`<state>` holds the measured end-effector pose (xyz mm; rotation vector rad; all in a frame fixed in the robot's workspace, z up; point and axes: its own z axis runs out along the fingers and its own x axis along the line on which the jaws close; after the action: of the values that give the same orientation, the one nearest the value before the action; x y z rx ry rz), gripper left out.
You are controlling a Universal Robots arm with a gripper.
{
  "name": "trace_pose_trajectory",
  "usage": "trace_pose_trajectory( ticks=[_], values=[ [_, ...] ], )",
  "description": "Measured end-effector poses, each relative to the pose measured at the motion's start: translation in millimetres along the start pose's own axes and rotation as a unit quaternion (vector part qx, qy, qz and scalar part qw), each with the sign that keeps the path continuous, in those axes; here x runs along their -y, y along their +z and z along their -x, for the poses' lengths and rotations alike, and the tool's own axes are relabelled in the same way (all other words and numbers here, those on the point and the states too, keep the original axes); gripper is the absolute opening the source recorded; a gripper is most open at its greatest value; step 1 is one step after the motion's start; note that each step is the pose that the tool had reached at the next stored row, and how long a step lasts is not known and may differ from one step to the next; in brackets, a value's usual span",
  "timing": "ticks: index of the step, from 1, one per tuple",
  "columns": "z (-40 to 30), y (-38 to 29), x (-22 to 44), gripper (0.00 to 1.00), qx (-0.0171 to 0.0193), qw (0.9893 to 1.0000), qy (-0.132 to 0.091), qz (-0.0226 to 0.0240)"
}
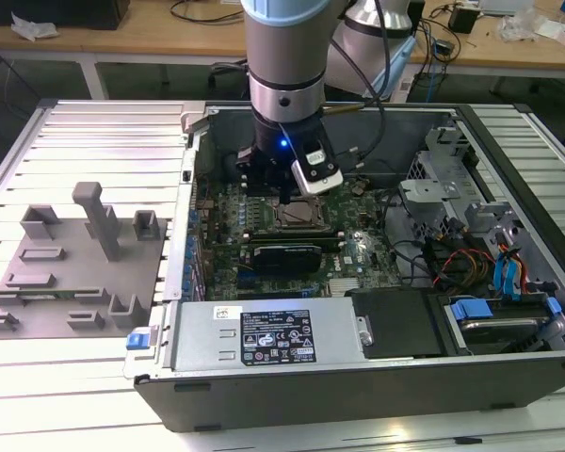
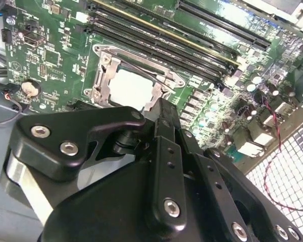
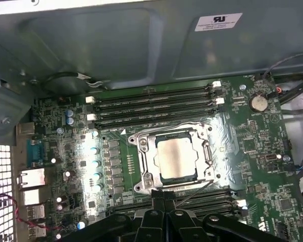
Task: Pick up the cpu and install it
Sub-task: 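Install the second cpu locking lever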
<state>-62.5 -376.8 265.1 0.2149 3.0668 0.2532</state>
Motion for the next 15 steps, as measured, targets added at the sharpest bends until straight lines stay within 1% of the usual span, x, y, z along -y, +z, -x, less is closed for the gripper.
trace_pose_trajectory(
  ticks=[1,2,5,8,9,11,15],
  values=[
    [3.8,0.3,-0.5,0.11,0.0,1.0,0.0,-0.0001],
    [9.6,0.7,-1.3,0.11,0.0001,1.0,0.0,-0.0011],
    [15.8,1.5,-1.8,0.11,0.0003,1.0,0.001,-0.0034],
    [18.4,2.1,-0.3,0.11,0.001,1.0,0.002,-0.0065],
    [19.5,3.2,2.6,0.11,0.0012,1.0,0.003,-0.0071],
    [19.7,6.8,5.5,0.11,0.0012,1.0,0.003,-0.0072],
    [18.6,15.0,7.5,0.11,0.001,1.0,0.003,-0.0073]
  ],
)
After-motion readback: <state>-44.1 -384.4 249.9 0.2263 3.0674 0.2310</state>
